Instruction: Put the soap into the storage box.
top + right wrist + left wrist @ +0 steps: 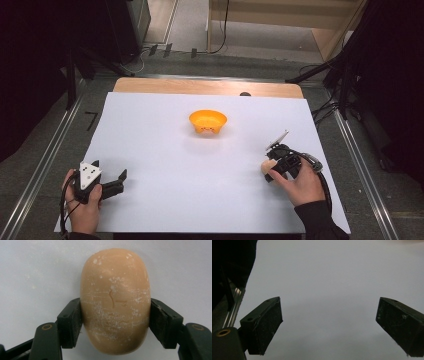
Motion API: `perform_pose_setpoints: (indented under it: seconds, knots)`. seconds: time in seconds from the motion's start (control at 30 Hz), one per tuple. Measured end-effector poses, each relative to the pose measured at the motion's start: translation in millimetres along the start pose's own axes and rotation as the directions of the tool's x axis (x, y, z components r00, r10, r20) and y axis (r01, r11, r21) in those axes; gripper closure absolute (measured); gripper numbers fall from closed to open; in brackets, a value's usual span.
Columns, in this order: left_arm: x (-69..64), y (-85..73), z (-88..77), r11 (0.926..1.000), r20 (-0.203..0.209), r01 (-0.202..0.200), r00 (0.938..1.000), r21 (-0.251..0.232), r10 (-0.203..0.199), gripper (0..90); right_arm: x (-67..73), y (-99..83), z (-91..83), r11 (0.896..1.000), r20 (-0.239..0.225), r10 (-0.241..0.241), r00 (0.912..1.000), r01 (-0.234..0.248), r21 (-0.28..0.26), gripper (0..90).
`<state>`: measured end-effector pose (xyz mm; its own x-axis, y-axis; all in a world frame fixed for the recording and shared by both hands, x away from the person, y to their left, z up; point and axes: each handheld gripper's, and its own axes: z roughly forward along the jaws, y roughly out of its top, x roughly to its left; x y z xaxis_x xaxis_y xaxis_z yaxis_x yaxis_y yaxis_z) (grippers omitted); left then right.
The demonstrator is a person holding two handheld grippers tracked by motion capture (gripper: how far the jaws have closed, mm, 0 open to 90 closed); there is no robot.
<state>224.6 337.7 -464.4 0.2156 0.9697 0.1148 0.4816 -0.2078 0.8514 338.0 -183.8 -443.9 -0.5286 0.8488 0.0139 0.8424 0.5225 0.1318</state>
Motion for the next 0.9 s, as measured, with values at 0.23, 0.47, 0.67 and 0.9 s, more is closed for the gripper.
perform_pose_setpoints:
  seconds: [0.23,0.47,0.67,0.9]
  knots:
    - [0.0,-0.1,-0.1,1.0,0.0,-0.002,1.0,-0.001,0.002,6.9,-0.6,1.9,-2.1,1.0,0.003,-0.016,0.9999,0.016,-0.019,33.3]
    - [-0.5,0.0,0.0,1.0,-0.003,-0.002,1.0,0.001,0.002,6.9,1.0,6.0,-11.4,0.997,0.002,-0.06,0.9982,0.06,-0.043,33.3]
    - [-0.5,-0.1,-0.3,1.0,-0.003,-0.003,1.0,0.0,0.003,6.9,1.3,12.1,-17.9,0.99,0.028,-0.116,0.9928,0.118,-0.07,33.2]
    - [-0.5,-0.1,-0.3,1.0,-0.003,-0.003,1.0,-0.001,0.003,6.9,-1.4,21.2,-22.0,0.984,0.01,-0.156,0.9878,0.156,-0.087,33.3]
